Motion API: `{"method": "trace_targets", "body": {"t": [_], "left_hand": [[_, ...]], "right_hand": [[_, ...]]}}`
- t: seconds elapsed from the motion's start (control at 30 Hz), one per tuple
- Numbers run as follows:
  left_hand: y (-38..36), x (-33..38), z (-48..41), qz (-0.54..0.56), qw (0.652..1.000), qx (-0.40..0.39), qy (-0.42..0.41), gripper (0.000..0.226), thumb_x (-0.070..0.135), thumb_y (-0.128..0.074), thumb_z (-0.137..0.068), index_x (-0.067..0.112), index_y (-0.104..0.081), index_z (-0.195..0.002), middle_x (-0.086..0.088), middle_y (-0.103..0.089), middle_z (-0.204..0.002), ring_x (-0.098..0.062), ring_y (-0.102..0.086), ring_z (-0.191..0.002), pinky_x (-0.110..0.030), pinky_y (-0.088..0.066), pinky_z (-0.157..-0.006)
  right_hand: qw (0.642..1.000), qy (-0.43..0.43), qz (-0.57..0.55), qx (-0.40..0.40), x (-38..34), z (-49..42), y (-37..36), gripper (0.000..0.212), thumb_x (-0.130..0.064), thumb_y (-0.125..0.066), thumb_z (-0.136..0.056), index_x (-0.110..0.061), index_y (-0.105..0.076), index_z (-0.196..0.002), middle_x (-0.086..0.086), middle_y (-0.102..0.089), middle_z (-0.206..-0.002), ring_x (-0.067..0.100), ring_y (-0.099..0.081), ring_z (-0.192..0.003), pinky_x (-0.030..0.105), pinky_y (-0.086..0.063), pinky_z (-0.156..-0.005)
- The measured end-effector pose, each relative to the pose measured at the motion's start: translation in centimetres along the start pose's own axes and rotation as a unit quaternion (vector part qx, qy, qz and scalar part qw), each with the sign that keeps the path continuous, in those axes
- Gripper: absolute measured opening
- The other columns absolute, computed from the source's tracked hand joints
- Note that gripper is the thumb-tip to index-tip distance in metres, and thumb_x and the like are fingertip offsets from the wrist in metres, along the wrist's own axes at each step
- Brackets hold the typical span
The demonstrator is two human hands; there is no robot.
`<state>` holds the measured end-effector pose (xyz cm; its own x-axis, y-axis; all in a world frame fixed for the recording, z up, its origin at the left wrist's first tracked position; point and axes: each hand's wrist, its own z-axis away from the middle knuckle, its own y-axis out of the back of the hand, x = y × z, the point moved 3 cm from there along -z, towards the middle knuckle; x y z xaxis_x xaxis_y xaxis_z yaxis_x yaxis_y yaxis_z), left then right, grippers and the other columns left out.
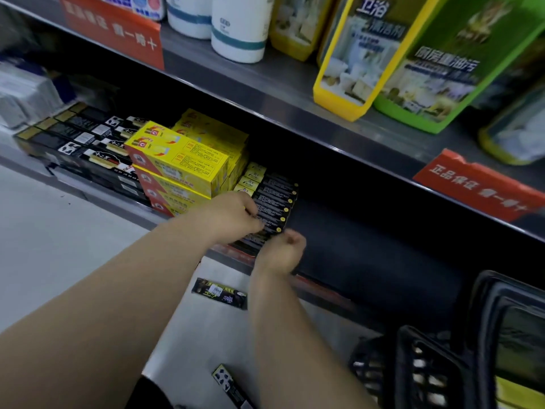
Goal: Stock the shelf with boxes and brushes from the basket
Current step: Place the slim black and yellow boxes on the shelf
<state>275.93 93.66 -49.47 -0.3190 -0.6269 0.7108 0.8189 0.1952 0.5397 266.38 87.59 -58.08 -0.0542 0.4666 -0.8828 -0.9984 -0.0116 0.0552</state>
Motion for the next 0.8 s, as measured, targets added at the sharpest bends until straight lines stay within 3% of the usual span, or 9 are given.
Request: {"method": "trace_targets", "body": {"t": [0.07, 0.13, 0.23, 0.33, 0.43, 0.5, 0.67, 0.73, 0.8], "left_hand": [[0.1, -1.3, 0.2, -0.038, 0.998, -0.043, 0.007, 0.028, 0.030, -0.068, -0.083, 0.020, -0.061, -0.108, -0.006, -0.066, -0.108, -0.026, -0.063, -0.097, -0.032, -0.047, -0.076], [-0.3, -3.2, 0.5, -0.088, 0.993, -0.077, 0.011, 0.027, 0.030, -0.066, -0.085, 0.020, -0.061, -0.109, -0.004, -0.065, -0.109, -0.027, -0.063, -0.100, -0.037, -0.049, -0.078], [-2.2, -7.3, 0.7, -0.120, 0.983, -0.135, 0.017, 0.029, 0.024, -0.064, -0.087, 0.013, -0.059, -0.114, -0.004, -0.065, -0.110, -0.025, -0.063, -0.097, -0.027, -0.049, -0.075], [-4.7, -11.8, 0.8, -0.088, 0.978, -0.185, 0.045, 0.027, 0.022, -0.066, -0.086, 0.015, -0.060, -0.111, -0.003, -0.065, -0.107, -0.022, -0.061, -0.091, -0.023, -0.048, -0.072], [-6.6, -15.3, 0.9, -0.016, 0.973, -0.215, 0.084, 0.020, 0.019, -0.065, -0.087, 0.020, -0.060, -0.106, -0.002, -0.064, -0.105, -0.012, -0.058, -0.084, -0.020, -0.043, -0.071], [-7.5, -17.0, 0.8, 0.023, 0.970, -0.216, 0.105, 0.018, 0.017, -0.065, -0.088, 0.020, -0.060, -0.104, 0.000, -0.065, -0.103, -0.007, -0.057, -0.081, -0.016, -0.042, -0.069], [-9.4, -19.6, 1.0, 0.169, 0.955, -0.164, 0.180, 0.027, 0.027, -0.066, -0.087, 0.019, -0.052, -0.109, -0.002, -0.062, -0.105, -0.017, -0.056, -0.097, -0.024, -0.045, -0.083], [-10.3, -20.1, 1.2, 0.205, 0.944, -0.162, 0.202, 0.041, 0.042, -0.062, -0.086, 0.022, -0.046, -0.118, -0.003, -0.059, -0.112, -0.022, -0.055, -0.108, -0.034, -0.045, -0.095], [-11.0, -20.1, 1.3, 0.272, 0.929, -0.136, 0.208, 0.041, 0.042, -0.059, -0.088, 0.018, -0.051, -0.120, -0.005, -0.064, -0.110, -0.021, -0.060, -0.103, -0.033, -0.049, -0.086]], "right_hand": [[0.996, 0.006, 0.069, 0.047, 4.2, 1.9, 2.5, 0.016, 0.004, -0.045, -0.091, 0.003, -0.054, -0.104, 0.026, -0.057, -0.114, 0.026, -0.053, -0.089, 0.007, -0.038, -0.065], [0.969, -0.016, 0.247, -0.002, 9.1, 2.8, 5.3, 0.021, -0.003, -0.052, -0.088, -0.002, -0.056, -0.109, 0.018, -0.057, -0.116, 0.030, -0.056, -0.103, 0.023, -0.043, -0.080], [0.850, -0.068, 0.508, -0.119, 15.9, 3.8, 10.0, 0.032, -0.026, -0.061, -0.085, -0.019, -0.053, -0.115, 0.005, -0.049, -0.126, 0.024, -0.047, -0.116, 0.028, -0.041, -0.093], [0.734, -0.084, 0.635, -0.227, 20.2, 4.5, 12.7, 0.065, -0.044, -0.068, -0.076, -0.025, -0.038, -0.130, 0.003, -0.038, -0.133, 0.024, -0.039, -0.124, 0.029, -0.038, -0.098], [0.690, -0.048, 0.678, -0.250, 22.3, 4.2, 13.0, 0.060, -0.036, -0.067, -0.080, -0.024, -0.037, -0.131, 0.003, -0.039, -0.134, 0.025, -0.041, -0.123, 0.032, -0.039, -0.097], [0.725, -0.024, 0.651, -0.222, 22.5, 3.4, 12.4, 0.042, -0.029, -0.061, -0.086, -0.023, -0.045, -0.124, 0.001, -0.046, -0.130, 0.023, -0.047, -0.119, 0.030, -0.041, -0.094], [0.926, -0.066, 0.329, -0.176, 20.5, 2.4, 8.3, 0.015, -0.011, -0.070, -0.080, -0.020, -0.061, -0.089, 0.002, -0.070, -0.086, 0.021, -0.066, -0.082, 0.030, -0.051, -0.071], [0.936, -0.049, 0.270, -0.219, 19.4, 2.7, 5.9, 0.021, -0.012, -0.075, -0.076, -0.027, -0.061, -0.079, -0.012, -0.068, -0.070, 0.001, -0.064, -0.067, 0.019, -0.051, -0.064], [0.926, -0.012, 0.273, -0.262, 18.8, 3.3, 3.9, 0.020, -0.020, -0.077, -0.074, -0.031, -0.061, -0.078, -0.017, -0.066, -0.069, -0.005, -0.062, -0.066, 0.013, -0.050, -0.062]]}}
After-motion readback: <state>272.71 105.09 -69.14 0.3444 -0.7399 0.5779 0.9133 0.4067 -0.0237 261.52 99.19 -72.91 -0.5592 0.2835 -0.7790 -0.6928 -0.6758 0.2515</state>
